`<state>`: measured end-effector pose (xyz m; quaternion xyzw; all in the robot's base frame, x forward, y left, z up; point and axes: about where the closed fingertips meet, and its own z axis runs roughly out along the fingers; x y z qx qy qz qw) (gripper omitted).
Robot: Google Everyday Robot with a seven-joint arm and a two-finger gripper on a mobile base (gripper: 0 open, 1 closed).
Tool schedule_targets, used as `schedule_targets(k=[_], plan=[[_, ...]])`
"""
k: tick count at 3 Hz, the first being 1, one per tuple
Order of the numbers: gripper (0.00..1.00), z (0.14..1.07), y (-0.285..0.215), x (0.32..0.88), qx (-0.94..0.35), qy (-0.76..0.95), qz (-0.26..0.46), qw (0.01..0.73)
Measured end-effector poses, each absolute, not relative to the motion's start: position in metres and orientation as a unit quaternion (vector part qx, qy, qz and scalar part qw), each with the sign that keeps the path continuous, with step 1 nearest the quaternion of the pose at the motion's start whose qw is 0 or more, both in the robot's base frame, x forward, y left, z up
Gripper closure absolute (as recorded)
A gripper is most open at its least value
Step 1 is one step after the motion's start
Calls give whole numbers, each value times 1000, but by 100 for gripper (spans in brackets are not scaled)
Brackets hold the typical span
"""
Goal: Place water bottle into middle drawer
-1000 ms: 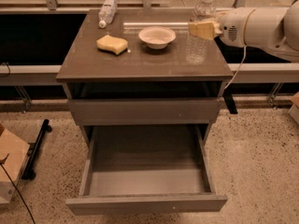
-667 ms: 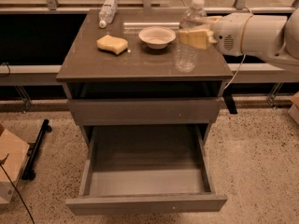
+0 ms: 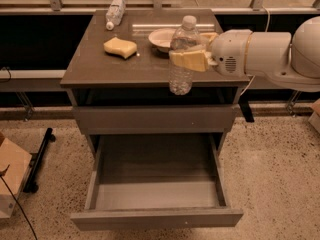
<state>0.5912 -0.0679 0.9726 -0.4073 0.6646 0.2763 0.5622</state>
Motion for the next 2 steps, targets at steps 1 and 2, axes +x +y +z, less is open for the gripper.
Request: schedule_targets(k=[1, 2], plan=[[100, 963, -58, 591, -435, 662, 270, 548], [100, 941, -47, 582, -457, 655, 280, 533]])
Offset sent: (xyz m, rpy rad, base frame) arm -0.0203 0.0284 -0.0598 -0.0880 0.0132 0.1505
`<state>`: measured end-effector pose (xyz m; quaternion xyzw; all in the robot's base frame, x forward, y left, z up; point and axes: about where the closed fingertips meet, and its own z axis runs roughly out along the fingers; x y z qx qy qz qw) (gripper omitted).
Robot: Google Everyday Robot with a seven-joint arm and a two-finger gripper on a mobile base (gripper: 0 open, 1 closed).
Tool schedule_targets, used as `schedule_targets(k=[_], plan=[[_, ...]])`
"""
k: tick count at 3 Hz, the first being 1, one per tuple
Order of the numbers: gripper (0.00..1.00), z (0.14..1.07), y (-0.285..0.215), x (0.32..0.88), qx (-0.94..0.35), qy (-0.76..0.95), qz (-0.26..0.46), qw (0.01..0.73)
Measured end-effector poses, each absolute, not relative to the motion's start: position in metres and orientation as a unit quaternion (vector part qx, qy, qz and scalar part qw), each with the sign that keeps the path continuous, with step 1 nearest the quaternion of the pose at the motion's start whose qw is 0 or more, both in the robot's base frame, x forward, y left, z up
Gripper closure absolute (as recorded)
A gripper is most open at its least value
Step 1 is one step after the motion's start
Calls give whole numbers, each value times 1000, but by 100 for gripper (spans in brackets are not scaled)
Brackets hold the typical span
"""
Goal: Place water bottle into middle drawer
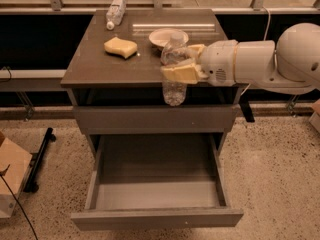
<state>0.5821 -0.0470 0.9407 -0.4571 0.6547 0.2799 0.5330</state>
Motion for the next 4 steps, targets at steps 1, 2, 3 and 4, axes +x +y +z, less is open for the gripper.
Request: schedule_targets(k=[1, 2, 3, 4], plan=[[100, 915, -40, 570, -458, 654, 287, 529], [100, 886, -38, 560, -454, 654, 291, 530], [100, 850, -35, 554, -452, 653, 298, 529], [100, 818, -36, 548, -443, 655, 308, 530]])
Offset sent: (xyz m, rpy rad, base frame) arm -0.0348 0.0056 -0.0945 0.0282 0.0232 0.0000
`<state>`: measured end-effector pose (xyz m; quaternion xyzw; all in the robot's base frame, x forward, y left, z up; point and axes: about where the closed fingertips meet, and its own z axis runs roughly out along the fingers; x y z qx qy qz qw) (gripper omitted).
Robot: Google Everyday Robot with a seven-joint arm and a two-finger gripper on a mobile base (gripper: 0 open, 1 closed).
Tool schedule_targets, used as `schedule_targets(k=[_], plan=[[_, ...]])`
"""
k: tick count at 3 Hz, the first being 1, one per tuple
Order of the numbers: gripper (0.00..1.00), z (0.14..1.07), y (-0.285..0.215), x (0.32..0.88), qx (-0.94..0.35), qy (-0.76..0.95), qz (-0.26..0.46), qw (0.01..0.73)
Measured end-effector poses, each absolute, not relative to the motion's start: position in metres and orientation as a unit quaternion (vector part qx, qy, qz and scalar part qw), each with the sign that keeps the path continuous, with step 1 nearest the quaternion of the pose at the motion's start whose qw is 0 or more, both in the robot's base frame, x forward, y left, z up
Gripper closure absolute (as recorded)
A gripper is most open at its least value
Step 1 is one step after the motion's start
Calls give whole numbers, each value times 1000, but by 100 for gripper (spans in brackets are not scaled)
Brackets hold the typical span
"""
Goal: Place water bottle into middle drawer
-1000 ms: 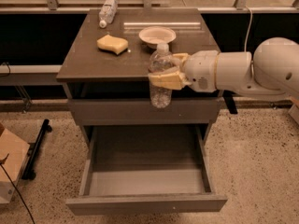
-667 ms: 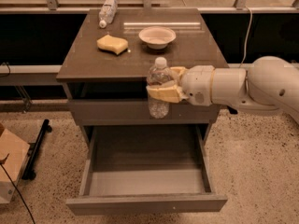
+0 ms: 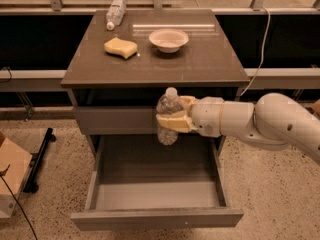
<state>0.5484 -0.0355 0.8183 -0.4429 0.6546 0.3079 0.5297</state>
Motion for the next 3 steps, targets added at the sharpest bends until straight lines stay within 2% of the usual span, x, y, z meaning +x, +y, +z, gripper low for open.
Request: schedule_targets(k=[1, 3], plan=[[100, 784, -40, 543, -423, 659, 316, 537], [100, 771, -38, 543, -421, 667, 309, 531]])
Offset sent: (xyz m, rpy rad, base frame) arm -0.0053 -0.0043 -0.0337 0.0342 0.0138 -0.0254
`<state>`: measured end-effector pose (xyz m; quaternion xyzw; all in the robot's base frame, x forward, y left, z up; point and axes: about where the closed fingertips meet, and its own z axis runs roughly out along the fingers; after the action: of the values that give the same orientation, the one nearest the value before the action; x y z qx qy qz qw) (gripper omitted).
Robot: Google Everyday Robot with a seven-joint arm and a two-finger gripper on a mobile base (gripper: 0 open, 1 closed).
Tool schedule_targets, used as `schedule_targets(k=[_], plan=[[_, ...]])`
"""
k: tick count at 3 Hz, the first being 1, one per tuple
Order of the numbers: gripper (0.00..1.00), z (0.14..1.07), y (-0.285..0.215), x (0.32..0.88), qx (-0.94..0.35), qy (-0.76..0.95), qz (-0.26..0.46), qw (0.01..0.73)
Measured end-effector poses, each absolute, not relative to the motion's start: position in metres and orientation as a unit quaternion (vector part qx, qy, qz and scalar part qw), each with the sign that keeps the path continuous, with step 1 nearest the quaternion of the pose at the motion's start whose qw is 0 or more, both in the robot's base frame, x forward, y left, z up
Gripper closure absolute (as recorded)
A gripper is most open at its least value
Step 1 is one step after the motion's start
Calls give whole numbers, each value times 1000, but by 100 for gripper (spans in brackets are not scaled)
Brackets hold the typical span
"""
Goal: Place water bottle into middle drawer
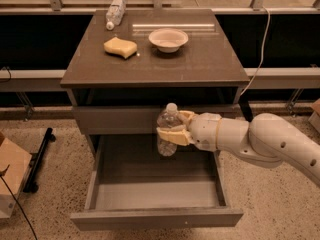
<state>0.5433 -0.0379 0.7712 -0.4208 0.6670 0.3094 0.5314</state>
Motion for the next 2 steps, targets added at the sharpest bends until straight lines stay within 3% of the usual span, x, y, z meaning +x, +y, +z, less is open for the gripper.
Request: schedule_targets(k=[2], plan=[[100, 722, -38, 533, -409, 693, 302, 511]])
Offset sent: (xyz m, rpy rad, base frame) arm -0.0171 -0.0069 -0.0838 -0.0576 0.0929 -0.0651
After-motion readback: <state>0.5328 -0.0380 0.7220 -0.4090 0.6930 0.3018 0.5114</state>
